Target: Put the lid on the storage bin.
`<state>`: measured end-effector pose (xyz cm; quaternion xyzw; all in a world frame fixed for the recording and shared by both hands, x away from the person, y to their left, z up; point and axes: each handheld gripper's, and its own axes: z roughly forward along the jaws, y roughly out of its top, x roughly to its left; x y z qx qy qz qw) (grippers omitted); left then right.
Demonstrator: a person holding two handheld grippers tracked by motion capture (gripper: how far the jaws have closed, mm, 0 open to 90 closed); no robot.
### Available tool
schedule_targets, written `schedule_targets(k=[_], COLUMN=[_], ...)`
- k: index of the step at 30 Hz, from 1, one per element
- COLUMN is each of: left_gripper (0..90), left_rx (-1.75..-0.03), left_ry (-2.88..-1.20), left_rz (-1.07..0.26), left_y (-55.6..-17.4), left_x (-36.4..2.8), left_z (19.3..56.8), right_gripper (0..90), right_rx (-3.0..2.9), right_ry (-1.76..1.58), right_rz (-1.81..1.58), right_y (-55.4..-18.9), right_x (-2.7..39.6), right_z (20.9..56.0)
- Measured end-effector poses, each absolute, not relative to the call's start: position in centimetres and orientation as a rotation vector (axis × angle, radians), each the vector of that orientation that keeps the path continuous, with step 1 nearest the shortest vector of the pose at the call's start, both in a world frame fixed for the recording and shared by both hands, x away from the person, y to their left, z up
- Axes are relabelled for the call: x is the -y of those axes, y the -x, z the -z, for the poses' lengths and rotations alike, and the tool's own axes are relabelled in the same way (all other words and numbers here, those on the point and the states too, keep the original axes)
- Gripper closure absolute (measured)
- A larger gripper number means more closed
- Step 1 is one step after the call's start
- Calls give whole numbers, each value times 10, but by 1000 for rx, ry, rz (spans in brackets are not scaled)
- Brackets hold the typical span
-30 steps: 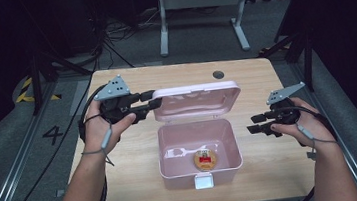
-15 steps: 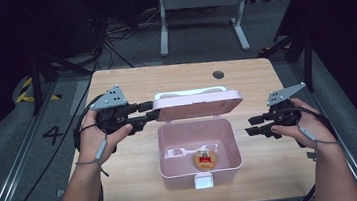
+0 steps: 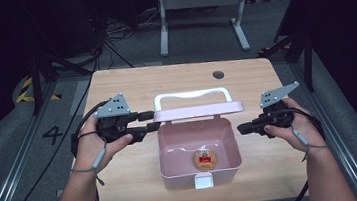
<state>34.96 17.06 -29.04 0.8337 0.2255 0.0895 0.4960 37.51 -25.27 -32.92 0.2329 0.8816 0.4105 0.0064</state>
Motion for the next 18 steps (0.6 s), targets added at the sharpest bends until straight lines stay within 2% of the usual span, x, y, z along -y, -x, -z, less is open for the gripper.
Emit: schedule_targets(k=[18], left_gripper=[539], left_rx=[-540], left_ry=[-2150], left_rz=[-43], left_y=[-351], left_x=[-173], left_z=[302], right_gripper=[900], right_rx=[-2684], right_ry=[-680], right_rz=[-1453], right_y=[-371], right_x=[249], right_z=[321])
